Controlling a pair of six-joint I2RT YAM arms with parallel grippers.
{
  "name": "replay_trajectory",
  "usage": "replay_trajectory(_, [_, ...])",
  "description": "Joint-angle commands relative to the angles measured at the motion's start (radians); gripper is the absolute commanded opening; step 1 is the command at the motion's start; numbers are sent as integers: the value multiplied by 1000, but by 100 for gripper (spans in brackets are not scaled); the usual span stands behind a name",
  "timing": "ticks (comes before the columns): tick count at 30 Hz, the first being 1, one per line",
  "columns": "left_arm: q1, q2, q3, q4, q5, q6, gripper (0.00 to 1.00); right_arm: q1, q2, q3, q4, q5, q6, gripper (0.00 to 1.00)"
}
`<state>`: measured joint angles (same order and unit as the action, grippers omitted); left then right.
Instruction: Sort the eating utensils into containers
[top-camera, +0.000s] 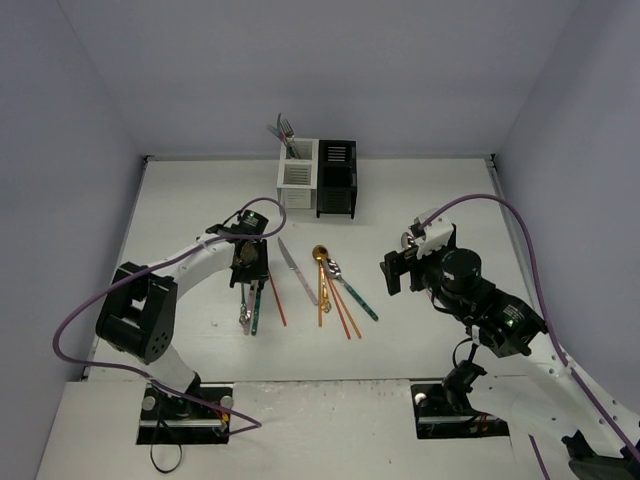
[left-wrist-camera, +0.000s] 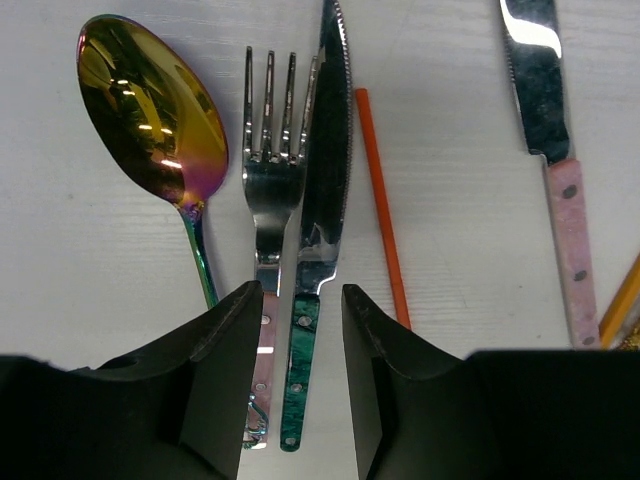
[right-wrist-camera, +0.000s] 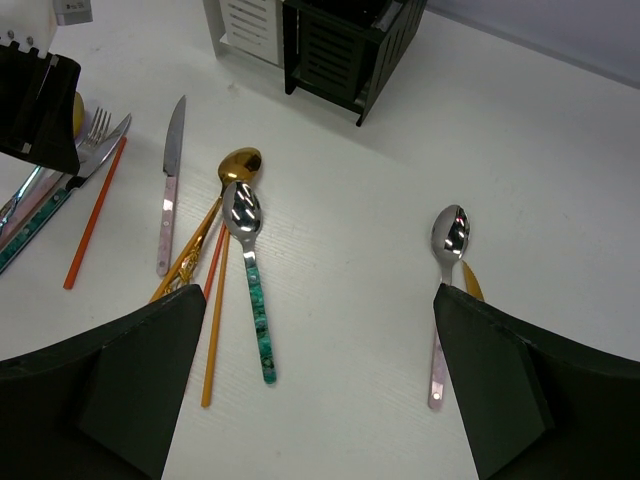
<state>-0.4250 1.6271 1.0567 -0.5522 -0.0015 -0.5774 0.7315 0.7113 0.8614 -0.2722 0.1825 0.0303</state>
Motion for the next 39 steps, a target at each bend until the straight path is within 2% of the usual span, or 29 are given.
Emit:
replay_trajectory(1, [23, 4, 13, -12, -38, 16, 34, -7, -3, 0, 44, -4, 13, 96])
replay_trajectory(14, [46, 102, 8, -20, -25, 37, 34, -7, -10, -12, 42, 8, 13, 96])
replay_trajectory(20, [94, 89, -1, -20, -15, 59, 26, -9, -13, -18, 41, 12, 10, 96])
replay_trajectory(31, [99, 83, 0, -25, 15, 90, 25, -7, -5, -18, 41, 18, -1, 96])
replay_trajectory(34, [86, 105, 13, -23, 37, 75, 21, -7, -4, -19, 41, 19, -1, 96])
replay_trajectory(38, [58, 112, 35, -24, 41, 53, 2, -7, -3, -17, 41, 24, -6, 96])
replay_trajectory(39, [52, 104, 41, -25, 40, 51, 0, -7, -3, -16, 41, 25, -7, 96])
